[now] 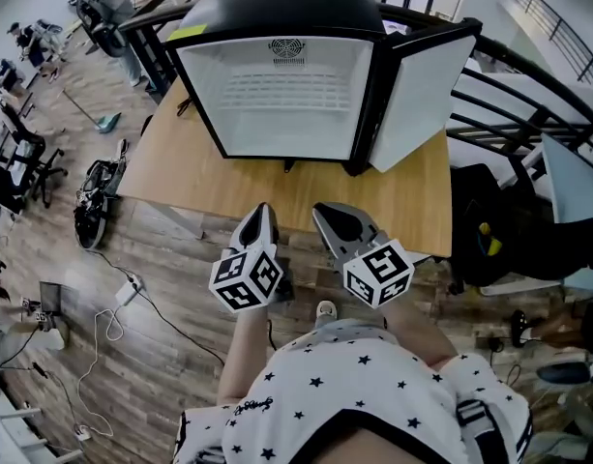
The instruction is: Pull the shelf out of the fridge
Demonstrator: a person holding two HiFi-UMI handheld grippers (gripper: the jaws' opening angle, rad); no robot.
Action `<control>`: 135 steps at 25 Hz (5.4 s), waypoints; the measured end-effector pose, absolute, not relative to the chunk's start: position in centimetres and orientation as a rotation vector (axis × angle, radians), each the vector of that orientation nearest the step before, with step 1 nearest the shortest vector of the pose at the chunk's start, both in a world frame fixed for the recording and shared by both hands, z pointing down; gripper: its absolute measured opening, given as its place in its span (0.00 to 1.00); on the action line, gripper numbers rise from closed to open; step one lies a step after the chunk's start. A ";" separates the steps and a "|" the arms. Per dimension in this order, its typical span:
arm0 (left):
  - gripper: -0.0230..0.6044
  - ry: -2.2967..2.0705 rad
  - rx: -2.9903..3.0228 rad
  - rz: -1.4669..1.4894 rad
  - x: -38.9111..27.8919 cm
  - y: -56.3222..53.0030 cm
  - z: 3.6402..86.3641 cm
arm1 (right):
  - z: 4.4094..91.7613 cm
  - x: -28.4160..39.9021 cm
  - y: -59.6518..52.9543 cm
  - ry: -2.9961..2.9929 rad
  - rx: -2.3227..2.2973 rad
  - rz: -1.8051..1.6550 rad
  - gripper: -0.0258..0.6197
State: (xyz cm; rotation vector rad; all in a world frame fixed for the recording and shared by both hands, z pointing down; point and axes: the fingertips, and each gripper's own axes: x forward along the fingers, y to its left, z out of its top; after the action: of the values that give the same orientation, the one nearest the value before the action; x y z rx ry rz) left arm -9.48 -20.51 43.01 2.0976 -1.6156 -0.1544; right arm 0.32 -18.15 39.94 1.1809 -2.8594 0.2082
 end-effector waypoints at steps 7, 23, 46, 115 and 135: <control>0.05 -1.634 2.061 -0.170 -8.4 -24.4 43.6 | 40.4 1.5 -22.0 -2.870 1.135 0.204 0.08; 0.05 -1.580 1.982 -0.246 -8.0 -30.5 44.8 | 41.8 2.3 -26.6 -2.863 1.142 0.274 0.08; 0.05 -1.250 1.755 -0.547 -8.7 -42.4 47.9 | 43.0 0.9 -34.0 -2.831 1.209 0.280 0.08; 0.09 -0.938 1.397 -0.963 -7.1 -51.3 48.2 | 43.8 2.6 -33.7 -2.764 1.337 0.305 0.08; 0.08 -0.933 1.399 -0.968 -7.5 -46.6 48.1 | 43.4 2.6 -30.0 -2.786 1.285 0.296 0.08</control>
State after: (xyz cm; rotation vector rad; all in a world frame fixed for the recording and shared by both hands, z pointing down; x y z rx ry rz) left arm -7.47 -46.62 48.13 1.3990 -0.9333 -0.9685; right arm 2.62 -29.95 43.44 1.2855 -2.7856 0.2959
